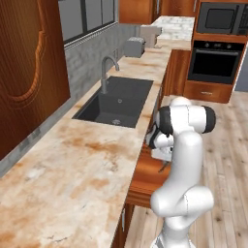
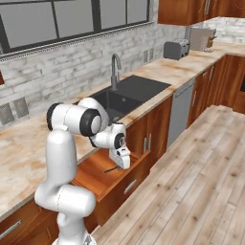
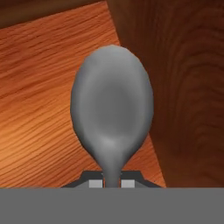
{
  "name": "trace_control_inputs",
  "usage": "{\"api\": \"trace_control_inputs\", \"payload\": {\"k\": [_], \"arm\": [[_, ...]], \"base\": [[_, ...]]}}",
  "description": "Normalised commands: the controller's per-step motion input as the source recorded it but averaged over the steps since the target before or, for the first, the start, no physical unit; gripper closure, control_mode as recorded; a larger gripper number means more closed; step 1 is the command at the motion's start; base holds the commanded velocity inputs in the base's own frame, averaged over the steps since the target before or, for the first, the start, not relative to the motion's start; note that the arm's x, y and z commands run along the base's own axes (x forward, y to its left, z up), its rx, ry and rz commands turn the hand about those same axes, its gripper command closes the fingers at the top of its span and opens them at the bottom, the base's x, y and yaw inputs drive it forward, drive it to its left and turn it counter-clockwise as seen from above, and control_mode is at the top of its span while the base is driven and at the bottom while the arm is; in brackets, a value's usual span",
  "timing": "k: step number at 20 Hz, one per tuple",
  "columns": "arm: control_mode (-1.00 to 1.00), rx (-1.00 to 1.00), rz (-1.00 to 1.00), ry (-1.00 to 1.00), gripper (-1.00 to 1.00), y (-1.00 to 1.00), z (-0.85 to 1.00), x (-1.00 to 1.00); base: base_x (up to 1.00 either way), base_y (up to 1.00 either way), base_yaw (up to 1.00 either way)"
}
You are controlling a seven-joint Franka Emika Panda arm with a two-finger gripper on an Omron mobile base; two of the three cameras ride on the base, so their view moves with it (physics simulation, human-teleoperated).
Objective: Organize the utensils by type. Pick up the wooden spoons from the counter and place them in the open cabinet. Then pick up the metallic utensils from the counter and place them in the open drawer.
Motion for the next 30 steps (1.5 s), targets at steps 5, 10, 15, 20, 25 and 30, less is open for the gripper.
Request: {"api": "trace_control_inputs", "payload": {"k": [5, 10, 15, 20, 25, 30], "arm": [[-1.00, 0.00, -0.05, 0.09, 1.00, -0.71, -0.70, -0.08], [-1.00, 0.00, -0.06, 0.07, 1.00, -0.79, -0.63, -0.03], [-1.00, 0.07, -0.03, -0.06, 1.00, -0.35, -0.42, -0.03], [-1.00, 0.10, 0.00, -0.18, 1.00, 0.20, 0.21, -0.04], [-1.00, 0.00, -0.08, -0.35, 1.00, 0.52, 0.01, -0.14], [-1.00, 0.00, -0.10, -0.27, 1.00, 0.33, -0.22, -0.01]], "base": [[0.00, 0.00, 0.00], [0.00, 0.00, 0.00], [0.00, 0.00, 0.00], [0.00, 0.00, 0.00], [0.00, 0.00, 0.00], [0.00, 0.00, 0.00]]}}
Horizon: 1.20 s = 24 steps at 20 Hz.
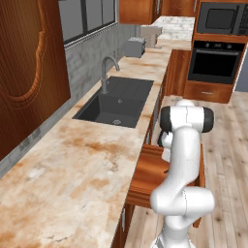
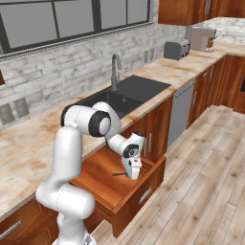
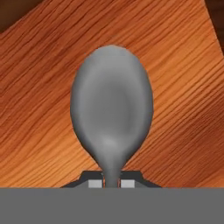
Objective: Organize the utensils by type. Pick up the wooden spoons from the counter and place them in the open cabinet. Then pick up the metallic utensils from the counter and place them in the open drawer.
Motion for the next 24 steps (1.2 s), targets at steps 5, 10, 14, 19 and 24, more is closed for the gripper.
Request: {"api": "trace_control_inputs", "payload": {"k": [5, 10, 14, 19, 24], "arm": [[-1.00, 0.00, -0.07, -0.02, 1.00, 0.06, 0.00, 0.03], [-1.00, -0.03, -0.04, 0.00, -1.00, 0.05, 0.03, -0.01], [-1.00, -0.01, 0.00, 0.00, -1.00, 0.00, 0.22, 0.05], [-1.00, 0.00, 0.00, -0.07, -1.00, 0.00, 0.49, 0.01], [-1.00, 0.00, 0.03, -0.17, -1.00, 0.00, 0.80, -0.13]], "base": [[0.00, 0.00, 0.00], [0.00, 0.00, 0.00], [0.00, 0.00, 0.00], [0.00, 0.00, 0.00], [0.00, 0.00, 0.00]]}}
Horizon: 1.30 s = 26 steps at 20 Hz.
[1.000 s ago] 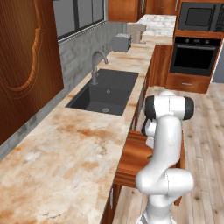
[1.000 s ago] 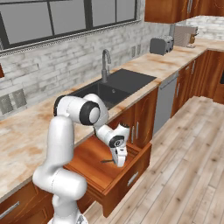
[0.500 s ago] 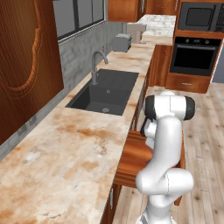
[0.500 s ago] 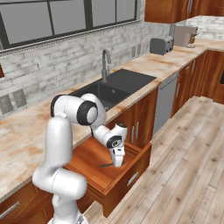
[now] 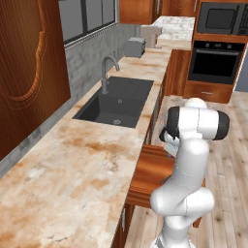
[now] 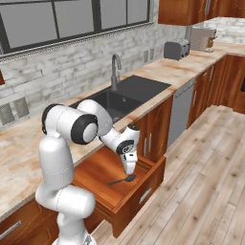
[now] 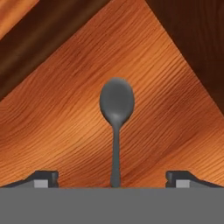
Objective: Organize the utensils by type. Pick up the wooden spoons from the counter and place them in the open cabinet. Then pick up the metallic utensils from the counter and place them in the open drawer.
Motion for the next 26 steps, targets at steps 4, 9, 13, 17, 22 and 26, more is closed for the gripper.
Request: {"api": "trace_control_inputs", "payload": {"k": [4, 9, 13, 17, 22, 26], "arm": [[-1.00, -0.02, 0.14, -0.18, -1.00, 0.00, 0.85, -0.25], [-1.00, -0.05, 0.20, -0.11, -1.00, 0.03, 0.77, -0.41], [-1.00, -0.10, 0.27, -0.20, -1.00, 0.08, 0.74, -0.49], [-1.00, -0.13, 0.20, -0.05, -1.00, 0.02, 0.86, -0.31], [-1.00, -0.06, 0.14, 0.00, -1.00, 0.01, 0.76, -0.30], [-1.00, -0.10, 0.17, 0.00, -1.00, 0.02, 0.70, -0.35]], "base": [[0.00, 0.00, 0.00], [0.00, 0.00, 0.00], [0.00, 0.00, 0.00], [0.00, 0.00, 0.00], [0.00, 0.00, 0.00], [0.00, 0.00, 0.00]]}}
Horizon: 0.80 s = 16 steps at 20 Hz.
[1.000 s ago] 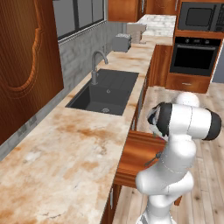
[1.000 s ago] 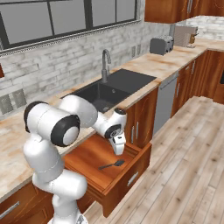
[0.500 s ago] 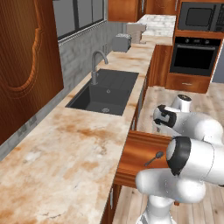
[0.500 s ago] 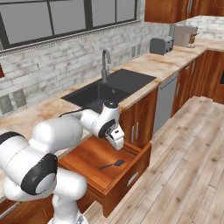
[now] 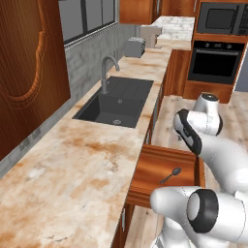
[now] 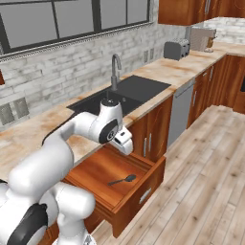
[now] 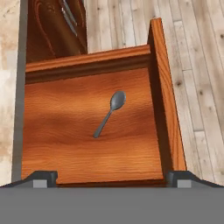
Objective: Organize the utensils by type. Pick up the wooden spoons from the counter and place them in the open cabinet. Then pick up the metallic utensils from the counter and place them in the open drawer.
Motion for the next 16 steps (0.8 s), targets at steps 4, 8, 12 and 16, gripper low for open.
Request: {"api": "trace_control_inputs", "payload": {"k": [4, 8, 12, 16], "arm": [[-1.00, -0.11, 0.18, -0.02, -1.00, 0.01, 0.44, -0.45], [-1.00, -0.02, 0.01, -0.02, -1.00, 0.04, 0.13, -0.23], [-1.00, 0.00, 0.00, 0.00, -1.00, 0.00, 0.00, 0.00], [-1.00, 0.00, 0.00, 0.00, -1.00, 0.00, 0.00, 0.00]], "base": [[0.00, 0.00, 0.00], [0.00, 0.00, 0.00], [0.00, 0.00, 0.00], [0.00, 0.00, 0.00]]}}
